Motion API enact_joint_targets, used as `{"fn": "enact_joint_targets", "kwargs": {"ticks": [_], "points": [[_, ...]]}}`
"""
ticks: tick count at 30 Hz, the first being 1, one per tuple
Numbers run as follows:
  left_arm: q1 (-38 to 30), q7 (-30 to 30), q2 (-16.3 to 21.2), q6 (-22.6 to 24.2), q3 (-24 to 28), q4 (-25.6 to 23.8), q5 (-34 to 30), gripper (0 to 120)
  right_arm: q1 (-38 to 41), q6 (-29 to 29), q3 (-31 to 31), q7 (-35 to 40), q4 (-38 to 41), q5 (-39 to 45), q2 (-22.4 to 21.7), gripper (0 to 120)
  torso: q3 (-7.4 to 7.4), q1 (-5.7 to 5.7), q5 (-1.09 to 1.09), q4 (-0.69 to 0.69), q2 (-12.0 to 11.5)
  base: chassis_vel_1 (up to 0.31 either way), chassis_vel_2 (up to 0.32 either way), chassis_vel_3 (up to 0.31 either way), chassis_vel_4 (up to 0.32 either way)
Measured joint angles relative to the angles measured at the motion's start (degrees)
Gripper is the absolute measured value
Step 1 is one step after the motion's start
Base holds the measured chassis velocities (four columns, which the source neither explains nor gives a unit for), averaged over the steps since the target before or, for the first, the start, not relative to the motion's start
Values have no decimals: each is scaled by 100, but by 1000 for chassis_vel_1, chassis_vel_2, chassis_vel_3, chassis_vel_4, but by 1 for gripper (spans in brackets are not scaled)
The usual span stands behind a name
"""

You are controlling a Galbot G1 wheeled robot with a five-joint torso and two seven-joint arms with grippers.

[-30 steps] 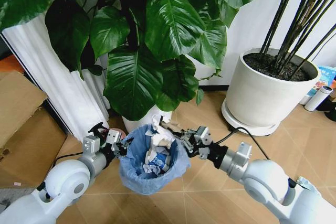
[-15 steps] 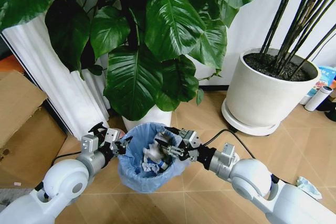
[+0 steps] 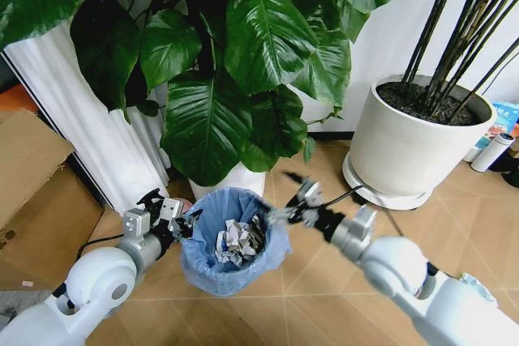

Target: Pick up the trash bin and place the garbage on the floor into it.

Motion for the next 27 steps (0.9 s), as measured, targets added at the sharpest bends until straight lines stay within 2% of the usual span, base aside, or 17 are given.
{"fn": "enact_joint_targets", "kwargs": {"ticks": [2,3,5,14,19,27], "points": [[14,4,-101,0,-25,0,138,2,-443,-6,513,102,-78,7,17,100,0,0,-1,-2,0,0,0,0,0],[14,4,-101,0,-25,0,138,2,-443,-6,513,102,-78,7,17,100,0,0,-1,-2,0,0,0,0,0],[39,17,-236,-9,-66,-3,290,2,-901,45,935,407,-282,8,108,100,0,0,-1,-2,0,0,0,0,0],[164,134,-532,-119,-152,-43,672,2,-1450,149,1498,675,-991,-142,597,100,0,0,-2,-1,0,0,0,0,0],[225,175,-683,-168,-159,-53,782,2,-1678,60,1738,661,-973,-293,765,100,0,0,-2,-1,0,0,0,0,0],[283,201,-728,-206,-173,-91,832,2,-1911,40,1910,563,-879,-468,902,100,0,0,-2,0,0,0,0,0,0]]}}
